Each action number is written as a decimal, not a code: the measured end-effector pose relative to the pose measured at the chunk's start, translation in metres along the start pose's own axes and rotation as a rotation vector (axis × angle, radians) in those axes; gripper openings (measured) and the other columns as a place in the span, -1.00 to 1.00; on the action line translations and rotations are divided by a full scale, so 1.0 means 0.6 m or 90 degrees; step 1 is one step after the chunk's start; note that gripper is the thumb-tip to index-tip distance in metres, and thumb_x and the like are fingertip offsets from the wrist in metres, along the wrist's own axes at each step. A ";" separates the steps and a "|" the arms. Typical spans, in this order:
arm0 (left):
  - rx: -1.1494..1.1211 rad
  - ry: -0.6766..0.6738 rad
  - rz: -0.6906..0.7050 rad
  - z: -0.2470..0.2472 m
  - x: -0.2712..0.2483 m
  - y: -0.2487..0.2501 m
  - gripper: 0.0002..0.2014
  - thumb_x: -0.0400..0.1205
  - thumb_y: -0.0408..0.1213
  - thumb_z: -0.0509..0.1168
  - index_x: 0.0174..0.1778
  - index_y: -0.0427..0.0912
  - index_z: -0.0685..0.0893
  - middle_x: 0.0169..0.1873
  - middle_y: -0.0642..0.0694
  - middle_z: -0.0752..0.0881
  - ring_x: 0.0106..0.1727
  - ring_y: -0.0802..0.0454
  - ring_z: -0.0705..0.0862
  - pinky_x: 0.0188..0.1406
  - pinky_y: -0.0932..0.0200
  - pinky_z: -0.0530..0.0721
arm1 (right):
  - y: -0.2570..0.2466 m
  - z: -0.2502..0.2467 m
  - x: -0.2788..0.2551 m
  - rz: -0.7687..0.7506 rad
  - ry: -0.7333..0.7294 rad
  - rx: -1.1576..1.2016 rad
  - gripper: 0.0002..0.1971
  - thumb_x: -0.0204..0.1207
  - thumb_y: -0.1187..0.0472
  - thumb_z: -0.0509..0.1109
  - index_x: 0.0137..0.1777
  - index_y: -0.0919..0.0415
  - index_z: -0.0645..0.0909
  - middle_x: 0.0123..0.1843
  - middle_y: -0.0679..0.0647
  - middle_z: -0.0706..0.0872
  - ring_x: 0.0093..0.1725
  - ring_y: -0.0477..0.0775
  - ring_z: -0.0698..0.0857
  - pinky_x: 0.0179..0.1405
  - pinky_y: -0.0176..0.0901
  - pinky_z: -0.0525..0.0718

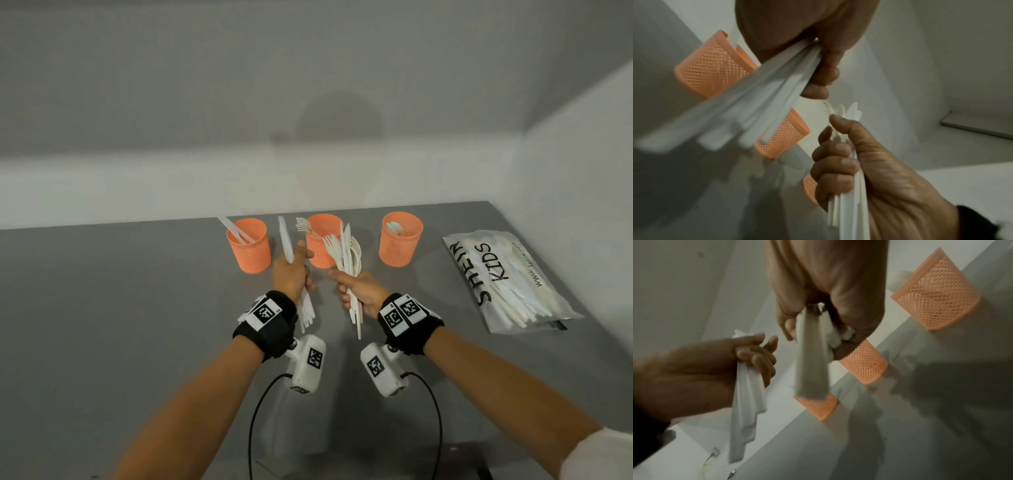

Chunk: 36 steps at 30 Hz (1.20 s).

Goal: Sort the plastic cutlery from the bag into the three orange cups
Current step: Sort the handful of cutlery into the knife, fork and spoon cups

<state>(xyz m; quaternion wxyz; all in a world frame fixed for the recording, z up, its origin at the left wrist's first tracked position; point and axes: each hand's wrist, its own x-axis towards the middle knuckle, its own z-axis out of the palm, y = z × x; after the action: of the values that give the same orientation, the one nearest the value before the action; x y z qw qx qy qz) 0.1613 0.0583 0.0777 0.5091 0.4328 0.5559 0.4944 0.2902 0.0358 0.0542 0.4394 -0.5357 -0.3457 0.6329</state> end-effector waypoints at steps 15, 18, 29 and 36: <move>0.156 -0.008 0.040 0.030 0.007 -0.015 -0.84 0.48 -0.39 0.40 -0.41 -0.25 0.60 -0.47 -0.05 0.63 -0.46 0.08 0.57 -0.47 0.24 0.53 | 0.004 -0.004 0.003 -0.084 -0.070 -0.194 -0.88 0.50 0.26 0.44 -0.19 0.19 0.53 -0.45 0.12 0.49 -0.69 -0.17 0.50 -0.66 -0.35 0.53; 0.173 -0.009 0.030 0.032 0.013 -0.013 -0.85 0.48 -0.42 0.35 -0.41 -0.28 0.60 -0.52 -0.08 0.60 -0.50 0.06 0.55 -0.48 0.24 0.51 | 0.005 -0.005 0.000 -0.097 -0.072 -0.167 -0.91 0.52 0.23 0.42 -0.16 0.11 0.56 -0.44 0.11 0.54 -0.66 -0.15 0.56 -0.64 -0.32 0.58; 0.014 -0.065 -0.060 0.015 0.027 -0.037 -0.75 0.61 -0.35 0.29 -0.41 -0.19 0.53 -0.74 0.07 0.48 -0.74 0.21 0.35 -0.72 0.35 0.35 | 0.006 -0.001 0.018 -0.122 -0.020 -0.109 -0.91 0.57 0.13 0.35 -0.13 0.12 0.58 -0.46 -0.01 0.66 -0.60 -0.10 0.66 -0.66 -0.29 0.61; -0.122 0.084 -0.120 -0.062 0.102 -0.027 -0.64 0.71 -0.14 0.15 -0.41 -0.17 0.46 -0.72 0.02 0.59 -0.72 0.16 0.57 -0.61 0.29 0.57 | 0.020 -0.030 0.036 -0.059 0.077 -0.075 -0.75 0.59 0.11 0.33 -0.28 0.19 0.47 -0.57 0.02 0.48 -0.69 -0.11 0.51 -0.65 -0.25 0.58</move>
<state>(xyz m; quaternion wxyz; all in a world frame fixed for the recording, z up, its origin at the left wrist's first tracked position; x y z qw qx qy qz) 0.1182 0.1125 0.0530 0.5549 0.2948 0.5765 0.5224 0.3045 0.0505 0.0318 0.4559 -0.5815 -0.3796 0.5567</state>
